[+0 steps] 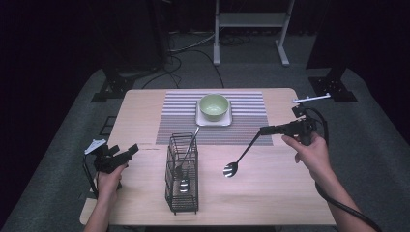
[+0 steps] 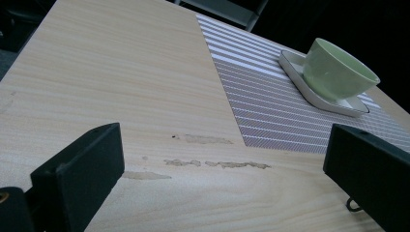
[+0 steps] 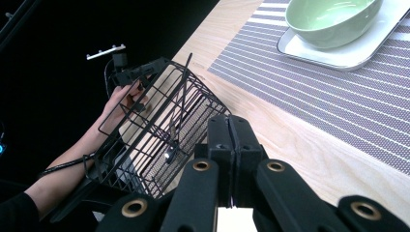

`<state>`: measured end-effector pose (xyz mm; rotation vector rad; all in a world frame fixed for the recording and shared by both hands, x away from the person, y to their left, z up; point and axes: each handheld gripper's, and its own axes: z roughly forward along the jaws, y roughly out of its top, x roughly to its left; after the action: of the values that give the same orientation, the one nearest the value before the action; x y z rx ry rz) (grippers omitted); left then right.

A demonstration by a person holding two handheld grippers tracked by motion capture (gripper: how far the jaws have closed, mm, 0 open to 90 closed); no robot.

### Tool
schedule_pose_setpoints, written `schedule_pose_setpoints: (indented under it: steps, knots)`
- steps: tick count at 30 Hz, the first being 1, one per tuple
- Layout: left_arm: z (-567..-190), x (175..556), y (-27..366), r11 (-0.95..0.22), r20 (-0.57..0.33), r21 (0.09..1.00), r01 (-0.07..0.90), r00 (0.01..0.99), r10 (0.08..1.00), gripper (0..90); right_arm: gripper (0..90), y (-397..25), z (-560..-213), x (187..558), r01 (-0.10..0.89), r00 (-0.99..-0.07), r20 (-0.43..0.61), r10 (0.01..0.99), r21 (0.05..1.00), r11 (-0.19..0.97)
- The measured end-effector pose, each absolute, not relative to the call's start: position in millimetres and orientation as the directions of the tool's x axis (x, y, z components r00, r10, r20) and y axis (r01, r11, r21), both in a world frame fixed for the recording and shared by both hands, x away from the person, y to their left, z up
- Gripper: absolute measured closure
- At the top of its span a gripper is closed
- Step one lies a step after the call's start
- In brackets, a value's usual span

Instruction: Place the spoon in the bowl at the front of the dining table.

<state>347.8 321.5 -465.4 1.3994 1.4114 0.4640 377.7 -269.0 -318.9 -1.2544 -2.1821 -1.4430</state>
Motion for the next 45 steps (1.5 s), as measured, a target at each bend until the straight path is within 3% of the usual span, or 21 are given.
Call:
schedule_pose_setpoints:
  steps: [45]
  knots:
    - [-464.8, 347.7, 323.3, 0.244, -0.389, 0.841, 0.483, 0.226, 0.893, 0.0, 89.1, -264.9, -318.1, 402.9, 0.767, -0.578, 0.605, 0.548, 0.633, 0.110]
